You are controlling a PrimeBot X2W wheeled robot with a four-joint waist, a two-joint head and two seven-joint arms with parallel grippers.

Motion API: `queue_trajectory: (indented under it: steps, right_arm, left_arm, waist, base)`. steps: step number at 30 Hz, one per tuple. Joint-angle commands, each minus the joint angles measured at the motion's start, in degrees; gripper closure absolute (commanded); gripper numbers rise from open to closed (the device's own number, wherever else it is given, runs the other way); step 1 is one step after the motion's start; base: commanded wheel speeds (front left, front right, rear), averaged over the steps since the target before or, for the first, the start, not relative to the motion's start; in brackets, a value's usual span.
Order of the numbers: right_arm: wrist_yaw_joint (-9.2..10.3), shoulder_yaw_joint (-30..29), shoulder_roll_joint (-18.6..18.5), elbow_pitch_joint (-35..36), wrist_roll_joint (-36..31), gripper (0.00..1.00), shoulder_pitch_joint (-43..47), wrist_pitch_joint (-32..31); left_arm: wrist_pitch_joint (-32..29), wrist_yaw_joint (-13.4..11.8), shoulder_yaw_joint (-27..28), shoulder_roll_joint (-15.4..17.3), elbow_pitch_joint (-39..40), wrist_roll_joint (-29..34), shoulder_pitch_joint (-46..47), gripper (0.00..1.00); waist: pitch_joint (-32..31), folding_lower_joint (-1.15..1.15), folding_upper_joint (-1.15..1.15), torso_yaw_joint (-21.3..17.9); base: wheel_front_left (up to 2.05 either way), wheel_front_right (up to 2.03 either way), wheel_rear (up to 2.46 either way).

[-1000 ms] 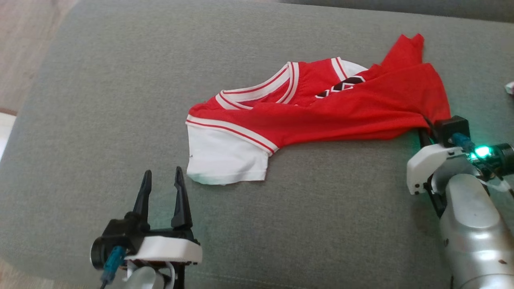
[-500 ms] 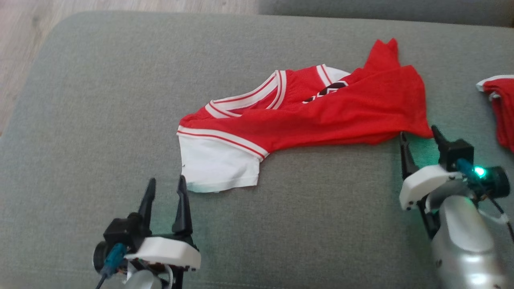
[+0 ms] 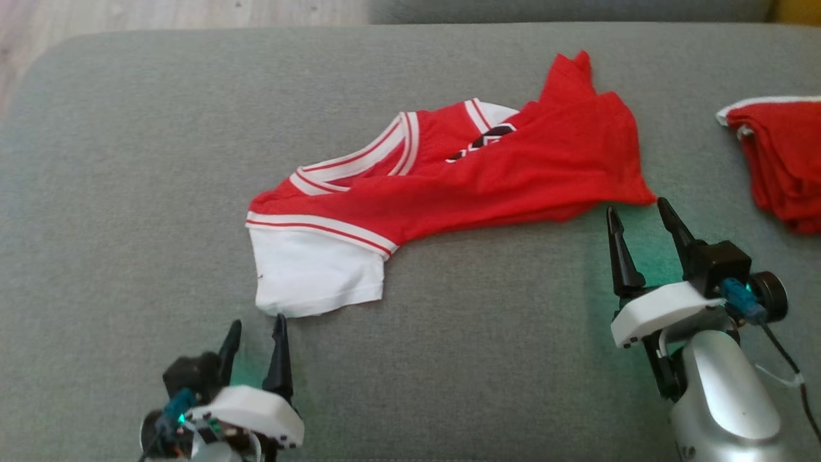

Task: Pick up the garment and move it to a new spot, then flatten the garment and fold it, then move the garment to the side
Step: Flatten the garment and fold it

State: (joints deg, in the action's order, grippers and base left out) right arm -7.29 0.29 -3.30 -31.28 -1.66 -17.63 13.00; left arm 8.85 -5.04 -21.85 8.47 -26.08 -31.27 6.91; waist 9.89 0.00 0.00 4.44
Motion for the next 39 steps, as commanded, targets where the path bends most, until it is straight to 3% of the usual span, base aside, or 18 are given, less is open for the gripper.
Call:
queue_trajectory:
  steps: [1, 9, 10, 11, 13, 14, 26, 29, 30, 31, 32, 39]
  right_arm:
    - [-0.2, 1.75, 0.42, 3.08, 0.62, 0.0, 0.09, -0.33]
    - [-0.2, 1.75, 0.42, 9.25, 1.47, 0.0, 3.09, -2.62]
    - [-0.2, 1.68, 0.42, 9.72, 1.52, 0.0, 3.4, -2.79]
    - [-0.2, 1.62, 0.42, 10.12, 1.6, 0.0, 3.69, -2.93]
    - [-0.2, 1.47, 0.42, 10.77, 1.84, 0.0, 4.22, -3.07]
    - [-0.2, 1.33, 0.42, 11.05, 1.97, 0.0, 4.51, -3.07]
    - [-0.2, -0.62, 0.42, 13.03, 3.99, 0.0, 9.5, -3.25]
    - [-0.2, -0.77, 0.42, 12.82, 4.62, 0.0, 10.57, -3.15]
    - [-0.2, -0.77, 0.42, 12.82, 4.62, 0.0, 10.57, -3.15]
    - [-0.2, -0.73, 0.42, 12.71, 4.81, 0.0, 10.83, -3.09]
    - [-0.2, -0.68, 0.42, 12.63, 5.02, 0.0, 11.08, -3.02]
    - [-0.2, -0.7, 0.42, 12.93, 5.75, 0.0, 12.61, -2.65]
  left_arm:
    - [0.76, 0.33, 2.41, 0.48, 0.51, -0.4, 2.99, 0.0]
    - [1.55, 2.21, 2.11, 0.09, -4.99, -1.04, 6.36, 0.0]
    - [1.56, 2.38, 1.99, 0.02, -5.55, -1.07, 6.62, 0.2]
    - [1.56, 2.58, 1.91, -0.07, -6.04, -1.19, 6.81, 0.51]
    - [1.64, 3.03, 1.57, -0.19, -6.7, -1.24, 6.96, 0.87]
    - [1.77, 3.23, 1.45, -0.23, -6.82, -1.28, 6.93, 1.0]
    - [-1.11, 2.99, -0.38, 1.87, 1.63, -1.99, -1.63, 1.0]
    - [-3.15, 2.32, -0.52, 2.72, 4.63, -2.54, -3.86, 0.71]
    - [-3.15, 2.32, -0.52, 2.72, 4.63, -2.54, -3.86, 0.71]
    - [-3.48, 1.87, -0.4, 2.98, 5.4, -2.57, -4.38, 0.55]
    - [-3.57, 1.48, -0.21, 3.17, 6.1, -2.64, -4.73, 0.0]
    - [-2.54, -0.23, 0.8, 3.51, 9.71, -2.7, -5.3, 0.0]
  waist:
    - [0.55, 0.0, 0.0, -0.85]
    - [1.17, 0.0, 0.0, -2.69]
    - [1.13, 0.0, 0.0, -2.82]
    - [1.06, 0.0, 0.0, -2.92]
    - [0.87, 0.0, 0.0, -3.02]
    - [0.71, 0.0, 0.0, -2.98]
    - [-2.94, 0.0, 0.0, 0.15]
    - [-3.88, 0.0, 0.0, 0.83]
    - [-3.88, 0.0, 0.0, 0.83]
    - [-4.18, 0.0, 0.0, 0.93]
    - [-4.46, 0.0, 0.0, 1.0]
    - [-6.3, 0.0, 0.0, 0.53]
  base:
    - [0.0, 0.0, 0.0]
    - [0.0, 0.0, 0.0]
    - [0.0, 0.0, 0.0]
    - [0.0, 0.0, 0.0]
    - [0.0, 0.0, 0.0]
    - [0.0, 0.0, 0.0]
    - [0.0, 0.0, 0.0]
    - [0.0, 0.0, 0.0]
    - [0.0, 0.0, 0.0]
    - [0.0, 0.0, 0.0]
    - [0.0, 0.0, 0.0]
    - [0.0, 0.0, 0.0]
